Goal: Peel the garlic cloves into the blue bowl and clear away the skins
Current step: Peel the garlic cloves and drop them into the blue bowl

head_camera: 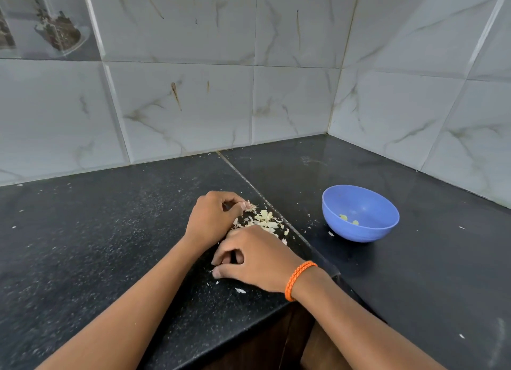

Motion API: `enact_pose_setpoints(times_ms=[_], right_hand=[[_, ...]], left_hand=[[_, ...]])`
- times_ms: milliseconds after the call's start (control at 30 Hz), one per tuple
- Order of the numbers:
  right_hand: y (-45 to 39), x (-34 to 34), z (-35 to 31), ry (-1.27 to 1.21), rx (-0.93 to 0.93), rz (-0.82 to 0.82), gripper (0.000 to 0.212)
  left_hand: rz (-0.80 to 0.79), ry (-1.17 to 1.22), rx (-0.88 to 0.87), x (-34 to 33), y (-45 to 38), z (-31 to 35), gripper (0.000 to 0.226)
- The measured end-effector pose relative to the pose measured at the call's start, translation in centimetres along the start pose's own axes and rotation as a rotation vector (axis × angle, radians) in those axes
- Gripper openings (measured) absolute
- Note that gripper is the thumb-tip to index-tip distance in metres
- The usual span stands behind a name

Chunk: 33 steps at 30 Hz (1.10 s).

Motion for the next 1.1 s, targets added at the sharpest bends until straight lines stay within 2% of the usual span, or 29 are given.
enact_pose_setpoints(times_ms=[100, 267, 500, 633, 733, 867, 933, 1000, 1100], right_hand=[[-0.3, -0.3, 0.2, 0.062, 0.001, 0.002, 0.007], [-0.2, 0.8, 1.6, 0.056, -0.034, 0.034, 0.011], [1.7, 5.5, 6.8, -0.001, -0.18, 0.318, 0.018], [2.3, 7.1, 8.8, 0.021, -0.199, 0.42, 0.017], [2.5, 7.2, 9.7, 0.097, -0.262, 0.406, 0.02], [2.2, 6.6, 9.8, 0.224, -0.337, 0.271, 0.043], [2.2, 6.5, 10.1, 0.222, -0.35, 0.255, 0.048], [2.3, 6.3, 10.6, 0.182, -0.352, 0.273, 0.047], [2.4, 6.5, 10.6, 0.127, -0.323, 0.324, 0.028]], left_hand=[[0.032, 0.042, 0.002, 0.2, 0.2, 0.0, 0.018], [0.027, 0.088, -0.019, -0.1, 0.3, 0.1, 0.019], [0.008, 0.06, -0.023, -0.6, 0.0, -0.2, 0.021], [-0.066, -0.091, 0.007, -0.9, -0.5, -1.0, 0.017], [-0.07, -0.223, 0.003, -0.7, -0.4, -0.9, 0.023], [-0.085, -0.368, 0.049, -0.7, -0.3, -1.1, 0.025], [-0.08, -0.391, 0.076, -0.5, -0.2, -1.2, 0.021], [-0.077, -0.441, 0.054, -0.4, -0.2, -0.6, 0.015], [-0.068, -0.504, 0.02, -0.4, -0.1, 0.1, 0.009]])
Point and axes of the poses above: each hand's wrist, its own y-axis away from the middle knuckle, its own x-axis out of the back of the hand, z = x × y, the point moved 8 cm from there along -y, towards the middle knuckle, and after that the axes turned 11 degrees about -z, right-handed, at the moved point
